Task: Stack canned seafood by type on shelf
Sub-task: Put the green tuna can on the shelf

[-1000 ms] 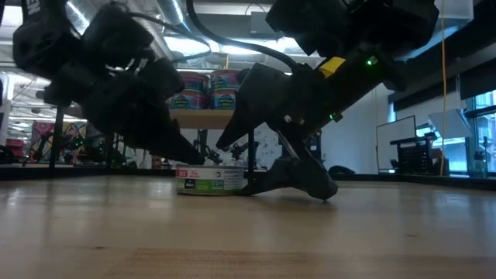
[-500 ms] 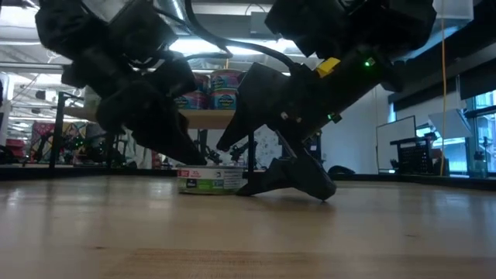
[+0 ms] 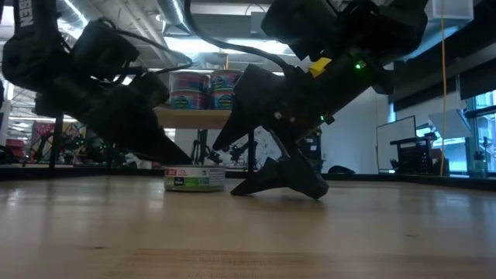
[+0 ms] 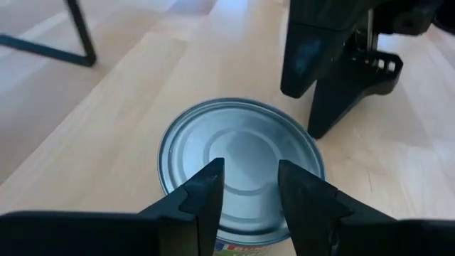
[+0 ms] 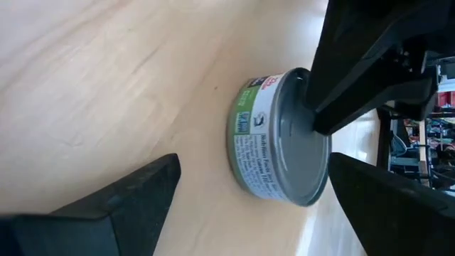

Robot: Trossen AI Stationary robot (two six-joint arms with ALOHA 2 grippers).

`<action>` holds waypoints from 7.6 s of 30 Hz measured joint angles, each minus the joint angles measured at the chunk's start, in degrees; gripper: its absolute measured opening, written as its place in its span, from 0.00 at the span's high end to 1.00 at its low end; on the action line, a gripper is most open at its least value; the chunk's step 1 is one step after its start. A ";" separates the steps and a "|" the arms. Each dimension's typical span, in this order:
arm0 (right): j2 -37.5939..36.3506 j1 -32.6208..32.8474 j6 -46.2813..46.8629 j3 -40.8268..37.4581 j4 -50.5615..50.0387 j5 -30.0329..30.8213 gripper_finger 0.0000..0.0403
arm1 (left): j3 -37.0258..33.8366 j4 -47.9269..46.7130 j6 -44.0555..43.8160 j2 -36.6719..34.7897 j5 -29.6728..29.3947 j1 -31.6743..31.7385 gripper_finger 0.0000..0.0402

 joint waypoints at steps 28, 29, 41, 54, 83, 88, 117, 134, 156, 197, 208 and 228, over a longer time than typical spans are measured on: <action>4.04 -6.67 -8.59 5.67 -0.74 -9.12 0.09 | -2.67 13.75 -4.33 6.15 -2.20 0.56 0.67; 4.48 -6.67 -8.74 6.58 -1.56 -9.12 0.09 | -2.67 14.65 -4.52 6.89 -2.62 0.60 0.67; 4.34 -4.37 3.66 9.70 -6.25 -1.93 0.09 | -3.16 18.02 -5.85 7.69 -2.74 0.21 0.67; -0.20 4.89 23.12 9.53 -19.89 5.07 0.09 | 5.54 -8.48 -6.47 -0.54 0.45 -12.88 0.67; -3.23 10.86 33.75 9.66 -23.60 12.92 0.09 | 22.90 -53.02 -3.90 -6.74 -6.30 -15.48 0.42; -3.17 10.86 32.34 9.66 -22.06 10.39 0.09 | 22.35 -49.40 -2.39 -5.03 -6.80 -15.48 0.44; -3.15 10.03 32.06 9.66 -21.93 7.77 0.09 | 18.29 -41.53 -0.13 -9.66 -4.26 -17.10 0.80; -3.10 10.01 31.81 9.73 -19.51 1.17 0.09 | 18.31 -40.20 2.42 -5.03 -6.01 -15.90 1.00; 4.32 9.69 13.43 9.70 -3.52 7.37 0.09 | 0.16 -7.30 -2.89 -4.98 -5.31 -13.45 0.99; 8.77 0.07 -5.83 12.86 -3.47 -2.85 0.09 | -3.94 0.63 -12.42 -4.48 -7.24 -8.49 0.99; 8.94 0.79 3.56 16.94 -10.66 0.79 0.09 | -3.94 -0.17 -10.75 -5.15 -6.72 -9.47 0.99; 6.75 2.49 13.62 16.74 -12.16 -0.54 0.09 | 7.89 -42.17 0.81 -17.64 -5.66 -14.34 0.99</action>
